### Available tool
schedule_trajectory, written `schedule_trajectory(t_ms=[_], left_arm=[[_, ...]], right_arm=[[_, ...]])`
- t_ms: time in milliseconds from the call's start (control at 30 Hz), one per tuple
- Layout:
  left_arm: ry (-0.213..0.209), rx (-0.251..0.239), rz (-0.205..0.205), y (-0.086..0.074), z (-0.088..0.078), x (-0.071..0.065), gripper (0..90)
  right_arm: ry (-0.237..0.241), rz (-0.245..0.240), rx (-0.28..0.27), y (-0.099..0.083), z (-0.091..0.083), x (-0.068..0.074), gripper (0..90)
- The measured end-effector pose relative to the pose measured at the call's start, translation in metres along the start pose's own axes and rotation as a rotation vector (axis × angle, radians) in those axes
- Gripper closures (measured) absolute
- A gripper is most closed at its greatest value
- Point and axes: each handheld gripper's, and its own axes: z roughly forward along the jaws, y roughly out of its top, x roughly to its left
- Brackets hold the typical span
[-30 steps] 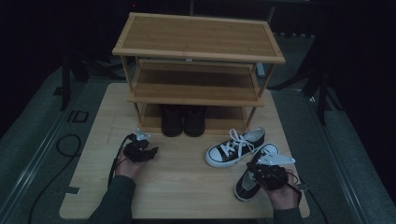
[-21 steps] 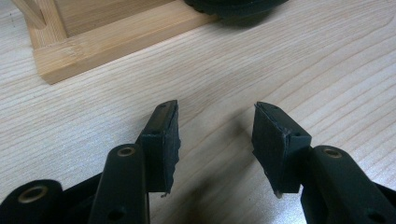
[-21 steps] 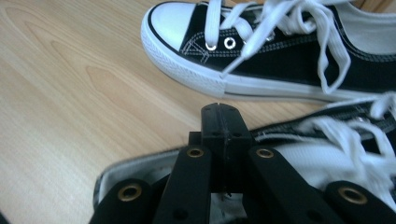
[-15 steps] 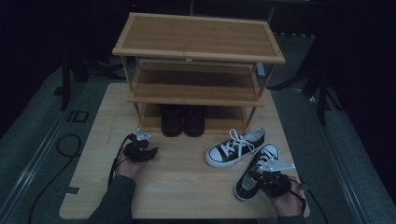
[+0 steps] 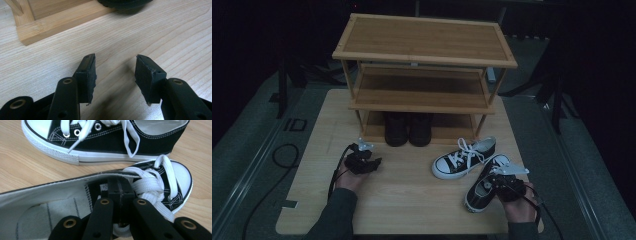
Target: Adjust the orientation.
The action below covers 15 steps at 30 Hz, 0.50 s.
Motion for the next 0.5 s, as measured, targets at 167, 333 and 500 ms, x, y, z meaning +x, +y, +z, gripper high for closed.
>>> schedule_trajectory(t_ms=[167,333,500], left_arm=[[-0.001,0.000,0.001,-0.0001,-0.0001,0.0000,51.4],[-0.002,0.001,0.002,-0.0001,-0.0002,-0.0002,51.4],[-0.003,0.001,0.002,-0.0001,-0.0002,-0.0001,51.5]], right_arm=[[-0.011,0.010,0.004,-0.0056,0.0004,-0.0038,90.0],[-0.067,-0.002,0.011,-0.0006,-0.0013,-0.0052,90.0],[-0.133,-0.020,0.019,-0.0011,-0.0026,-0.0043,90.0]])
